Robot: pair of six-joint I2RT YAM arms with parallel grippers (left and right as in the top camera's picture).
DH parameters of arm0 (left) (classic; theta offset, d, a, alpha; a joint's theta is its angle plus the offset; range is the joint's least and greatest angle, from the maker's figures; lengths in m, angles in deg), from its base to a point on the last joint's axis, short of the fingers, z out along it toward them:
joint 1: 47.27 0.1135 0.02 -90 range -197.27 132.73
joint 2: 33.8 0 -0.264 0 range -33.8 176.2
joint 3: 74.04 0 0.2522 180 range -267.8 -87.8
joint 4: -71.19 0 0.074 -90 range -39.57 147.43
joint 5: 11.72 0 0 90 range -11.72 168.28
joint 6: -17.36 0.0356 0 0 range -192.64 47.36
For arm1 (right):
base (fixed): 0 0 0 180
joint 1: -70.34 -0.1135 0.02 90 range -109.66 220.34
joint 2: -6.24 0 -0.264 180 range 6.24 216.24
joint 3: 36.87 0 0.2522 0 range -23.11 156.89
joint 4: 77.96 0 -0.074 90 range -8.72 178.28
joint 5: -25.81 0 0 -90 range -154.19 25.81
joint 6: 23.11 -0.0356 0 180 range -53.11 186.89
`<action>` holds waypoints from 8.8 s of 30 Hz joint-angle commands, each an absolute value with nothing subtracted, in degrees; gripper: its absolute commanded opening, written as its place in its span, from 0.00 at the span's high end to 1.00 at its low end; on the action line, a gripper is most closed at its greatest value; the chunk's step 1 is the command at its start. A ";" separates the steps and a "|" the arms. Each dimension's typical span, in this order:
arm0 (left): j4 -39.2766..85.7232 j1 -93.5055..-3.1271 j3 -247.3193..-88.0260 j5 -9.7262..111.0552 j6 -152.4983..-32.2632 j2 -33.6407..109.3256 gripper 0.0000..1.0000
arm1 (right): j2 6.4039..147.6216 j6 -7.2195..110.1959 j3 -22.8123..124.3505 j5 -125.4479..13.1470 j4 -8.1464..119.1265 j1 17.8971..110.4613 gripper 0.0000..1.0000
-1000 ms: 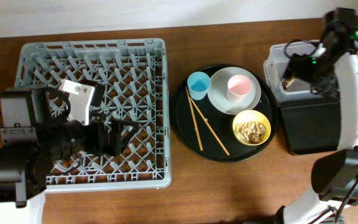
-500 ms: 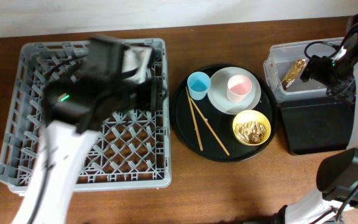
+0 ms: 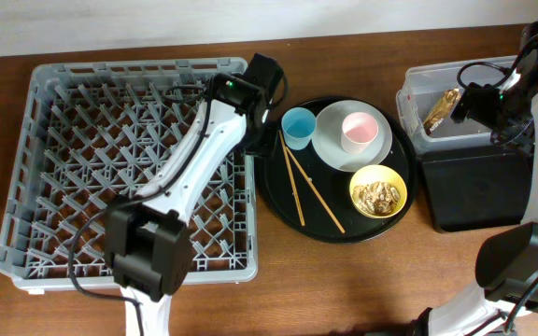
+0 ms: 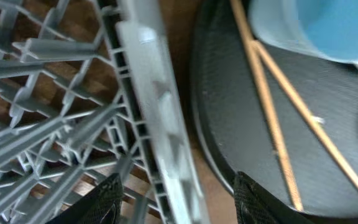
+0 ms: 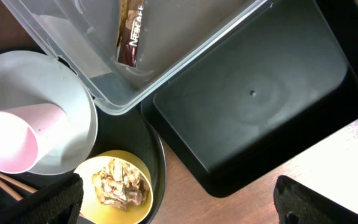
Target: Sort waste into correct bins and load items into the dishwasher rack
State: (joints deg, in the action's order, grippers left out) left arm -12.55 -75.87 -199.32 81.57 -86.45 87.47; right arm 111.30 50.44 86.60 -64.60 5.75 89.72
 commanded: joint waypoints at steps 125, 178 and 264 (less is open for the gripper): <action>-35.93 -59.58 -233.24 89.26 -92.50 83.01 0.01 | 108.65 58.02 86.71 -44.84 -2.59 58.40 0.96; -35.93 -59.58 -233.24 89.24 -92.50 83.01 0.01 | 116.63 25.76 40.09 -65.73 77.88 34.07 0.96; -35.93 -59.58 -233.24 89.26 -92.50 83.01 0.00 | 132.74 36.69 65.62 -70.13 52.94 32.54 0.95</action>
State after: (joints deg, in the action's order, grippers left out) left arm -35.98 -59.58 -232.78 88.43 -93.22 83.21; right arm 130.92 36.32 65.93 -75.48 51.54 32.54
